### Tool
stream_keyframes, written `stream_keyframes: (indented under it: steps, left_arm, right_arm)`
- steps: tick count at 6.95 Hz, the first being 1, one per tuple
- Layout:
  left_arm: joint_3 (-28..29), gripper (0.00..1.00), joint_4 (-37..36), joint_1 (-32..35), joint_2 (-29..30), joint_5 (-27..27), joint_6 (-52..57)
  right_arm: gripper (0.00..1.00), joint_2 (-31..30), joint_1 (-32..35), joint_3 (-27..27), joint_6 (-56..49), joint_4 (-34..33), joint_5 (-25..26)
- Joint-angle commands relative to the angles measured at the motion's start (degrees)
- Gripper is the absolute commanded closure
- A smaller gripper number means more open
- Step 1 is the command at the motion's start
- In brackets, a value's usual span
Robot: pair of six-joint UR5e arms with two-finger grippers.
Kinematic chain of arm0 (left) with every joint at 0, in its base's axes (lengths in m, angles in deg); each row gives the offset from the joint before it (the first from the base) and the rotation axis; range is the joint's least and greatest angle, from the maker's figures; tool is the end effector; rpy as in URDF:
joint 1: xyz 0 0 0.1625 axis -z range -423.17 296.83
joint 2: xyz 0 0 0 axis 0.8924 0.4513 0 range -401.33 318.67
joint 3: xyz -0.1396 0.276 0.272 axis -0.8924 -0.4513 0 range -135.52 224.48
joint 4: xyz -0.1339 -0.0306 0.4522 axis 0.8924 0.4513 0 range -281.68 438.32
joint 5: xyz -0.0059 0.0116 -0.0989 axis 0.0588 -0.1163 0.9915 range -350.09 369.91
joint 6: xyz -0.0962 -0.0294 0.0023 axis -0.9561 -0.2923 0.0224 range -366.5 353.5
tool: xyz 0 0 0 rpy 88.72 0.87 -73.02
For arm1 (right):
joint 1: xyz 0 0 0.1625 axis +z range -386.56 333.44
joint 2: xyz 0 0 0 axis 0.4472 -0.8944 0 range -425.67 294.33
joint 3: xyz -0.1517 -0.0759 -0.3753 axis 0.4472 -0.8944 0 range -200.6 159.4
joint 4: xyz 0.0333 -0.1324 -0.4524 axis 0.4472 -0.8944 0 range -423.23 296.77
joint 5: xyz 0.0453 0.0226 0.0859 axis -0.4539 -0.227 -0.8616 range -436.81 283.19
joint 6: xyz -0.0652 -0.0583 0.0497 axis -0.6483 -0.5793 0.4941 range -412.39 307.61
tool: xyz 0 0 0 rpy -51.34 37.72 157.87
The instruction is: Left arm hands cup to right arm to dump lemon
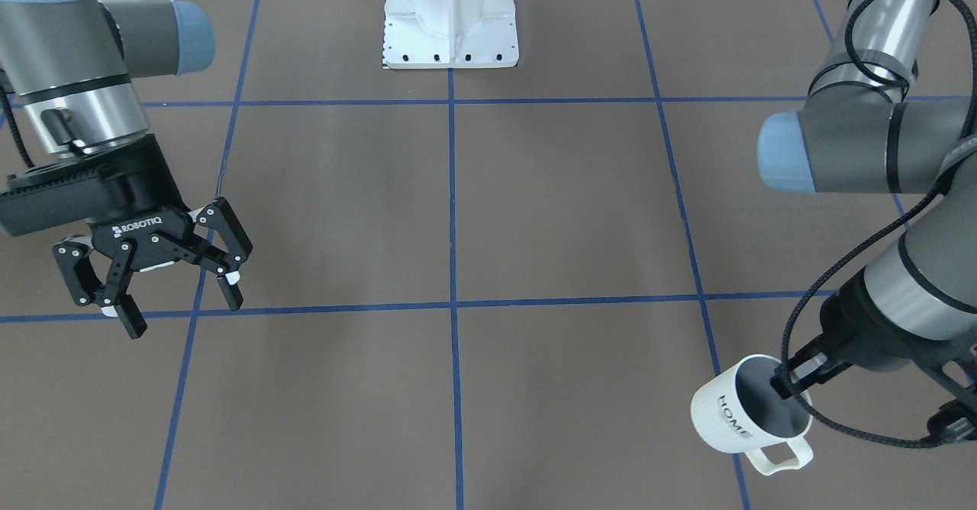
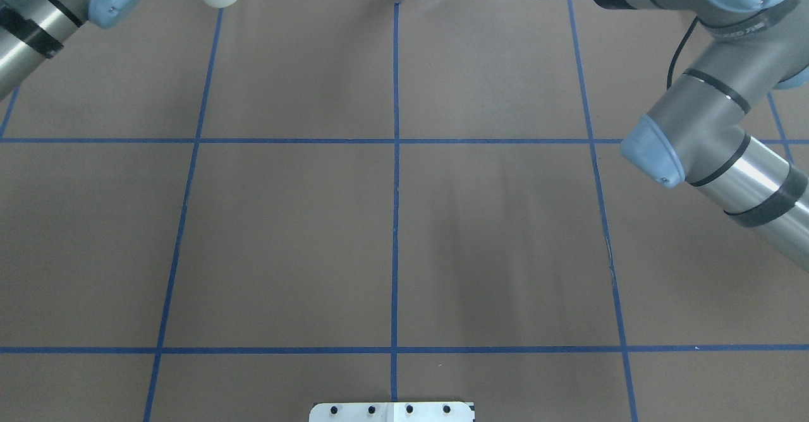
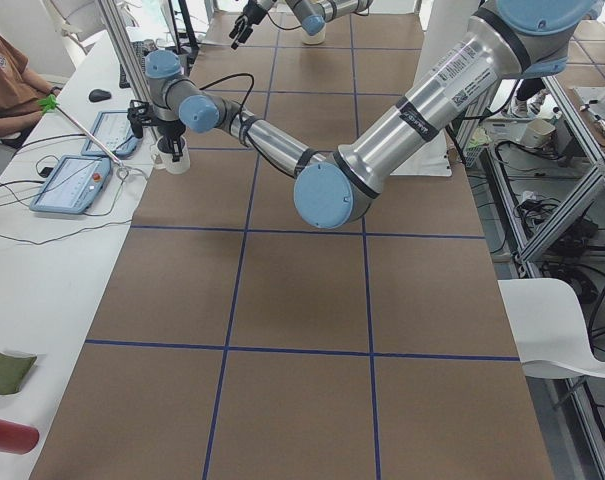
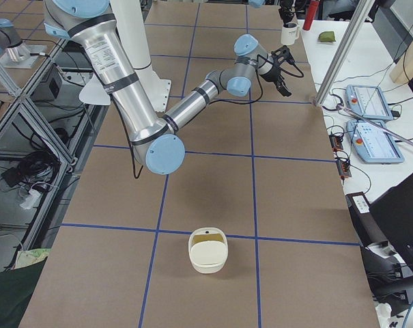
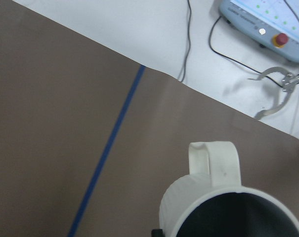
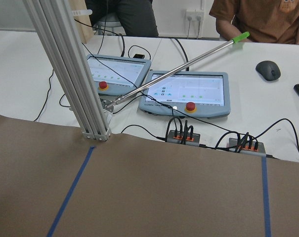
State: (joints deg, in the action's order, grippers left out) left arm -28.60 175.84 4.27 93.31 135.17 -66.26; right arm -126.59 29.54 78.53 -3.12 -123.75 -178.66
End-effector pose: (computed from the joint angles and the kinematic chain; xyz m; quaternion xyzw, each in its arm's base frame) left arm 0.2449 -0.7858 0.2542 0.0273 0.4072 -0.2028 0.8901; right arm -0.2886 -0.6317 0.1871 0.3575 -0.4318 0.0534 0.8264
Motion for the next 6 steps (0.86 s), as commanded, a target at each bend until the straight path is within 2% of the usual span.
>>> stream_keyframes:
  steps: [1,3,4,6]
  left_arm:
    - [-7.82,1.0,-3.04,0.23,-9.87,-1.69,11.12]
    - [-14.6,1.0,-3.13,0.23,-19.19,-1.34,15.16]
    - [-19.51,1.0,-3.13,0.14,-26.46,-1.07,19.81]
    - [-26.03,1.0,-2.69,-0.21,-35.71,-0.9,20.56]
  right_arm:
    - [0.0,-0.61,6.35,-0.61,2.32,-3.08,-15.49]
    - [0.0,-0.7,11.03,-0.43,1.45,-9.93,-26.16]
    - [0.0,-1.13,12.61,-0.26,0.66,-13.09,-30.73]
    - [0.0,-4.45,16.48,1.67,-3.02,-16.99,-35.5]
